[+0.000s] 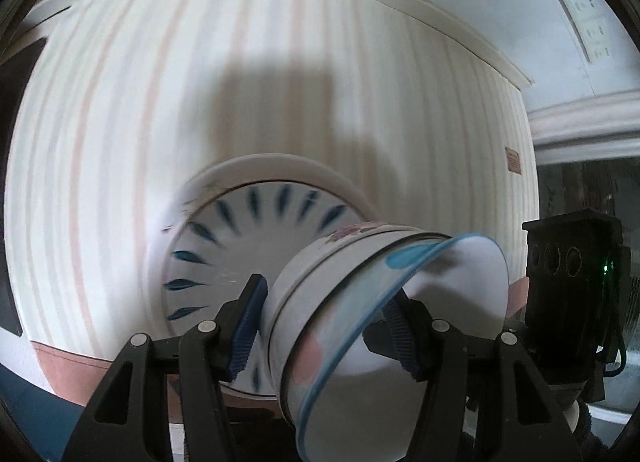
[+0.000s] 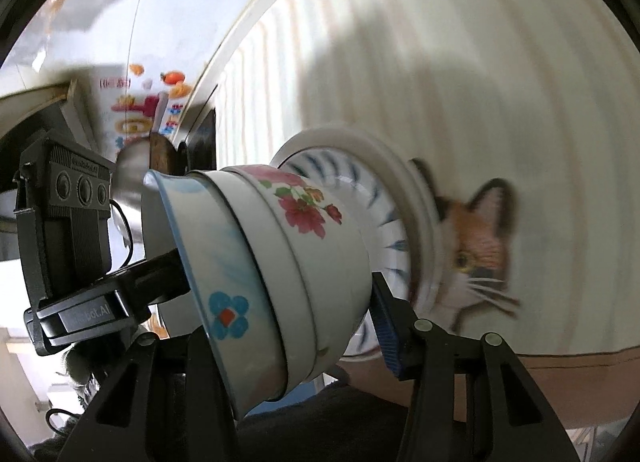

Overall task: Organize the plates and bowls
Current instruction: 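Lower the bowl stack onto the plate stack with the left gripper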

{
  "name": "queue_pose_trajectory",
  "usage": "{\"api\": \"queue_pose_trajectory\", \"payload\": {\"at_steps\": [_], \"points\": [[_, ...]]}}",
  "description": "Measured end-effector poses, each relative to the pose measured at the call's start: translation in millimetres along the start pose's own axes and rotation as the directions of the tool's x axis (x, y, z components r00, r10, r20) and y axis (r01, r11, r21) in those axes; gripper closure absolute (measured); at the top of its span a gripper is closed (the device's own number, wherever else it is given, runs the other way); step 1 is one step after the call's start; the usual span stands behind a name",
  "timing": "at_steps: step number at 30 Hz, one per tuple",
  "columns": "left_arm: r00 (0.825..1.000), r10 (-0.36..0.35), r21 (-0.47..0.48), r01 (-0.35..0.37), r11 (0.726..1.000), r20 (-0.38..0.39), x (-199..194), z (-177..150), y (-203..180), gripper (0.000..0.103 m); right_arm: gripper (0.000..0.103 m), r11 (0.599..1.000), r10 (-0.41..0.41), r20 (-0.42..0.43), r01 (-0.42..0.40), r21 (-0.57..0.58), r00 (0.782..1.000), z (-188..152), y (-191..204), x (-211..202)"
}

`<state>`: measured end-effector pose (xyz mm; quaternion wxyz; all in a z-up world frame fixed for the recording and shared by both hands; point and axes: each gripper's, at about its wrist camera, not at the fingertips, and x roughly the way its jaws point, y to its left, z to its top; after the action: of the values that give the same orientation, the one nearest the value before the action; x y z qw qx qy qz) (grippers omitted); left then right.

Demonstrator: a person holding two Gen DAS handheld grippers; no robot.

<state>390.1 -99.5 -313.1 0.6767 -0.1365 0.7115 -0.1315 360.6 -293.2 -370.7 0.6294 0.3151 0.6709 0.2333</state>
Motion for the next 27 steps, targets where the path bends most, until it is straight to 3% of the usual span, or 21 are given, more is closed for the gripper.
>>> {"api": "queue_pose_trajectory", "payload": {"at_steps": [14,27], "points": [[1.0,-0.01,-0.073,0.01,0.997,-0.001,16.3,6.8,43.7,0.047,0.052,0.999,-0.032,-0.07,0.029,-0.043,0.997,14.6,23.1,63.1],[1.0,-0.007,-0.072,0.006,0.997,-0.015,25.1,9.7,54.2,0.047,0.052,0.998,-0.066,-0.086,0.063,-0.027,0.994,24.3,11.2,66.7]]}}
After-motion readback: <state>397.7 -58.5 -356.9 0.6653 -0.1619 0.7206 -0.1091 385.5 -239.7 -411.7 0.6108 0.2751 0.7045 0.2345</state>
